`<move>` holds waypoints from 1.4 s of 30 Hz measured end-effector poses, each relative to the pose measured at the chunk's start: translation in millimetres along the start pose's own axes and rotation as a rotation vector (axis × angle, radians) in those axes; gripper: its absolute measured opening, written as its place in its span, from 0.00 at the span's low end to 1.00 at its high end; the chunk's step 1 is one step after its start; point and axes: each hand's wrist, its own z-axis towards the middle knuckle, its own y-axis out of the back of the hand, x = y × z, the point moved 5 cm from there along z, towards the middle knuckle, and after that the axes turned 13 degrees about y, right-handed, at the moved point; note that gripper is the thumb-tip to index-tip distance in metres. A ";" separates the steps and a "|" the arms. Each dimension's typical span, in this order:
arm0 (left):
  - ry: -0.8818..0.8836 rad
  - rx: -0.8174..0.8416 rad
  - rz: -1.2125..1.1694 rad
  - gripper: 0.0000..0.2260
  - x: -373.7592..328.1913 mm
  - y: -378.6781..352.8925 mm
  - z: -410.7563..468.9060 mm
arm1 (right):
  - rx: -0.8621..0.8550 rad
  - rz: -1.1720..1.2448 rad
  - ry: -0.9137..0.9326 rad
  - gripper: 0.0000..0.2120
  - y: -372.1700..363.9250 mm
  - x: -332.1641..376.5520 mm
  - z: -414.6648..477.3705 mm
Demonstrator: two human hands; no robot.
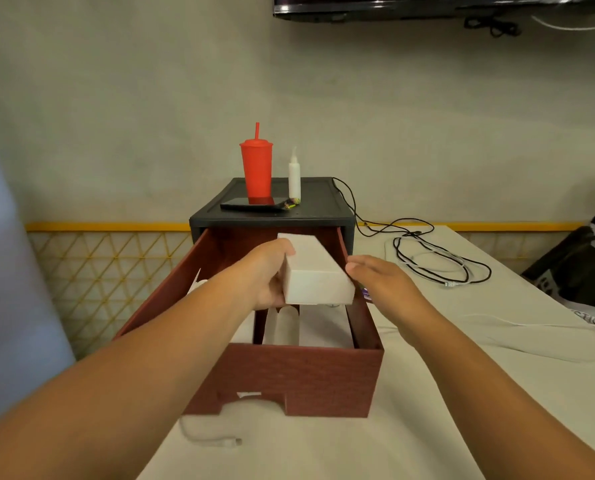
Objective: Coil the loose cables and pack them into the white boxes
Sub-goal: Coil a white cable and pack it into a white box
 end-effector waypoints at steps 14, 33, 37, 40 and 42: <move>0.181 -0.191 0.232 0.05 -13.3 -6.4 119.9 | 0.053 -0.144 -0.199 0.14 -27.7 -60.6 59.6; -0.295 -0.304 1.507 0.20 -36.2 -30.7 161.9 | -0.033 -0.024 -0.164 0.17 -27.4 -74.5 58.2; -0.251 -0.174 1.517 0.30 -38.6 -29.6 166.2 | -0.043 -0.021 -0.159 0.18 -27.6 -77.5 58.9; -0.226 -0.166 1.652 0.37 -36.6 -29.9 170.5 | -0.042 -0.026 -0.145 0.17 -27.8 -78.7 59.6; -0.297 -0.209 1.725 0.34 -38.4 -34.3 170.8 | -0.040 -0.023 -0.133 0.16 -28.0 -79.9 60.3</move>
